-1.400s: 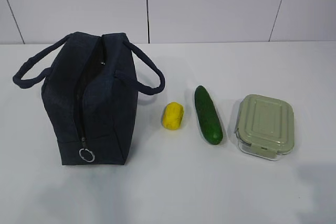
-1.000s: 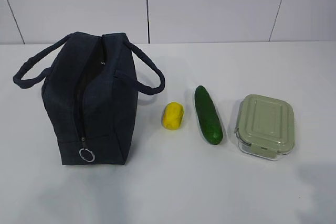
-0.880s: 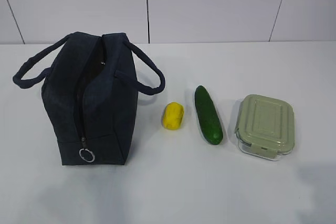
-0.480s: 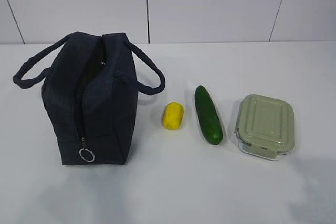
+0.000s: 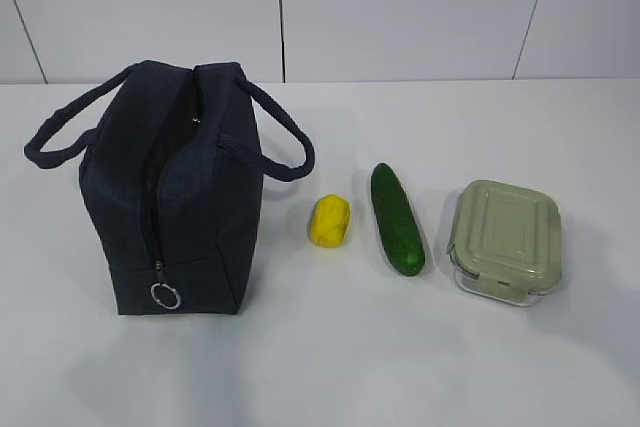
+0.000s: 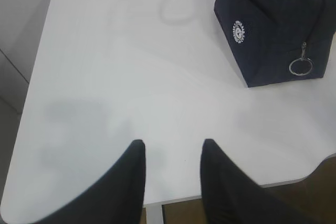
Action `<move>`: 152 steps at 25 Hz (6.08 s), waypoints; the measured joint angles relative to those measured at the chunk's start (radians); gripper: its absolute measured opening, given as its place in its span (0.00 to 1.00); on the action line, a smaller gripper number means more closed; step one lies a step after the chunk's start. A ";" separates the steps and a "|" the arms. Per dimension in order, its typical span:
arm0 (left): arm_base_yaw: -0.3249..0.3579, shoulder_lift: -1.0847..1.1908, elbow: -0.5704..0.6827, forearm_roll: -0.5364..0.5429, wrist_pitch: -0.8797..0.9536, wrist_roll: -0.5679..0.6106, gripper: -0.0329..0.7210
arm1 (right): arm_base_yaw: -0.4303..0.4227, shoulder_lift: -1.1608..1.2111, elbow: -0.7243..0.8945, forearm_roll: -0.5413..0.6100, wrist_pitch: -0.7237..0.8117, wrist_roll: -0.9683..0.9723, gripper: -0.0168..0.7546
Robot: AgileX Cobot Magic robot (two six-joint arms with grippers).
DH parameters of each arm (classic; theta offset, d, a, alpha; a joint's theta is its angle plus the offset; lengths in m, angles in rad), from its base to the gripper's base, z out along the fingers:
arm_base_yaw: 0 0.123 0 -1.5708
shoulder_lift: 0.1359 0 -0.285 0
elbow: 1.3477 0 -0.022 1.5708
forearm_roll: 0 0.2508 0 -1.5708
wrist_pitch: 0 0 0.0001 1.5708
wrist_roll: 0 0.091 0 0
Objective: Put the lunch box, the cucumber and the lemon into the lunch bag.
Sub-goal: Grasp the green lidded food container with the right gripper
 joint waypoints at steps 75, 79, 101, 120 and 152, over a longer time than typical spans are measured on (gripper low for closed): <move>0.000 0.006 0.000 0.010 0.002 0.000 0.36 | -0.470 1.370 -0.223 0.999 0.030 -1.139 0.79; 0.000 0.004 0.000 0.014 0.002 0.000 0.36 | -0.470 1.433 -0.271 0.999 0.077 -1.147 0.79; 0.000 0.000 0.000 0.029 0.002 0.000 0.36 | -0.470 1.619 -0.376 1.085 0.148 -1.270 0.79; 0.000 0.000 0.000 0.033 0.002 0.000 0.36 | -0.418 1.641 -0.384 1.077 0.153 -1.302 0.79; 0.000 0.000 0.000 0.033 0.002 0.000 0.36 | -0.415 1.676 -0.384 1.091 0.168 -1.302 0.69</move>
